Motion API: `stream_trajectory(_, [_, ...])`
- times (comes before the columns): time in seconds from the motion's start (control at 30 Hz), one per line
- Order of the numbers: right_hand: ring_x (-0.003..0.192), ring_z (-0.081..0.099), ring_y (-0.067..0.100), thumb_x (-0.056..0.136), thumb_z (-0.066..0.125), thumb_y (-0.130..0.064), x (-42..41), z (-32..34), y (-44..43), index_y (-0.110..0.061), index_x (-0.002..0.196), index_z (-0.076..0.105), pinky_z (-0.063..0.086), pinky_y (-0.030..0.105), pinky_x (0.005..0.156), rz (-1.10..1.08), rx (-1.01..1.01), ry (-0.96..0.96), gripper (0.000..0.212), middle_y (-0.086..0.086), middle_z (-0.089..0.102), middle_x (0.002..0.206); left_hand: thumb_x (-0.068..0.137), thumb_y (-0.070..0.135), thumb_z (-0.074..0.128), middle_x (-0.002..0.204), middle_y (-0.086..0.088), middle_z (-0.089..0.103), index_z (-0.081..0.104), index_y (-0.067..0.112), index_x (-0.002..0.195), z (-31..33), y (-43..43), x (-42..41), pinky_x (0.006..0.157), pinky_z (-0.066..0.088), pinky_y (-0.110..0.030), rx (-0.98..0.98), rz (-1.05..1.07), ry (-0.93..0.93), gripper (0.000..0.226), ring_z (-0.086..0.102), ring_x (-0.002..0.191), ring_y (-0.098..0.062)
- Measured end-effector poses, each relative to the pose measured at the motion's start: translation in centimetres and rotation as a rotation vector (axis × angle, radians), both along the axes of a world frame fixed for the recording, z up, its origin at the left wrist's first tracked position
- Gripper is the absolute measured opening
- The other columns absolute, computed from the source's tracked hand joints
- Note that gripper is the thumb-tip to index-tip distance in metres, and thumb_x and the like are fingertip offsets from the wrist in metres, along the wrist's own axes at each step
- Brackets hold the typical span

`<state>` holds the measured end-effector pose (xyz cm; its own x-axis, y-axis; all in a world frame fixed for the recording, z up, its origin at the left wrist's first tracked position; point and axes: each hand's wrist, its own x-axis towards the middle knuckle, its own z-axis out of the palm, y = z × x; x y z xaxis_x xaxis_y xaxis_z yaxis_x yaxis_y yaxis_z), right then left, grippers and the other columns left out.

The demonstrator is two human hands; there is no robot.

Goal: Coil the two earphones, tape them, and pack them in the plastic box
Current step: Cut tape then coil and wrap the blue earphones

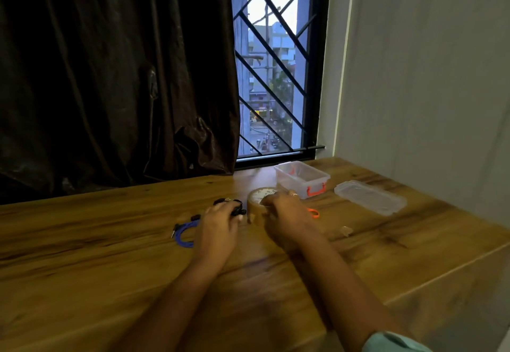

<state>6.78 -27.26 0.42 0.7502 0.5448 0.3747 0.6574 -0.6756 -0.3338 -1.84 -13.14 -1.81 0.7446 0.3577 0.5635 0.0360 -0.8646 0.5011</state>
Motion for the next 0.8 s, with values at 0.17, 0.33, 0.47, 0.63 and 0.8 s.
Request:
stream_trajectory(0.17, [0.108,0.058,0.026,0.090,0.050,-0.011,0.7,-0.1,-1.4,-0.018,0.117,0.062,0.049,0.036,0.090,-0.126,0.259,0.033,0.030,0.008,0.059,0.118,0.086,0.022,0.065,0.113,-0.007,0.066,0.057,0.014,0.122,-0.2,-3.2,2.9,0.079,0.047,-0.032,-0.341,0.094,0.097,0.038,0.060,0.104,-0.026])
stream_trajectory(0.33, [0.114,0.053,0.027,0.092,0.049,-0.020,1.8,-1.3,-4.7,-0.013,0.118,0.055,0.049,0.040,0.089,-0.509,-0.154,0.116,0.027,0.009,0.057,0.122,0.084,0.013,0.065,0.097,-0.007,0.071,0.060,0.012,0.117,-1.3,-3.2,4.2,0.078,0.055,-0.041,-0.435,0.138,0.076,0.033,0.066,0.089,-0.025])
stream_trajectory(0.47, [0.113,0.054,0.027,0.091,0.050,-0.022,2.1,-1.4,-4.1,-0.013,0.117,0.056,0.049,0.040,0.086,-0.514,-0.144,0.108,0.028,0.010,0.059,0.120,0.087,0.012,0.061,0.098,-0.006,0.070,0.060,0.014,0.114,-1.7,-3.1,4.3,0.072,0.051,-0.031,-0.404,0.139,0.066,0.027,0.065,0.088,-0.022])
stream_trajectory(0.63, [0.112,0.054,0.024,0.092,0.049,-0.038,1.4,-1.1,-2.7,-0.010,0.120,0.055,0.047,0.033,0.081,-0.567,-0.263,0.060,0.040,0.011,0.058,0.121,0.091,0.014,0.055,0.118,-0.010,0.064,0.060,0.014,0.123,-1.2,-3.3,4.2,0.082,0.046,-0.033,-0.298,0.155,0.087,0.032,0.059,0.107,-0.026])
stream_trajectory(0.8, [0.114,0.053,0.025,0.092,0.051,-0.029,1.1,-0.3,-2.8,-0.010,0.125,0.052,0.046,0.032,0.083,-0.591,-0.296,0.102,0.037,0.011,0.055,0.126,0.094,0.012,0.048,0.123,-0.012,0.058,0.061,0.015,0.122,-1.0,-3.5,4.2,0.081,0.046,-0.034,-0.204,0.152,0.139,0.031,0.056,0.109,-0.029])
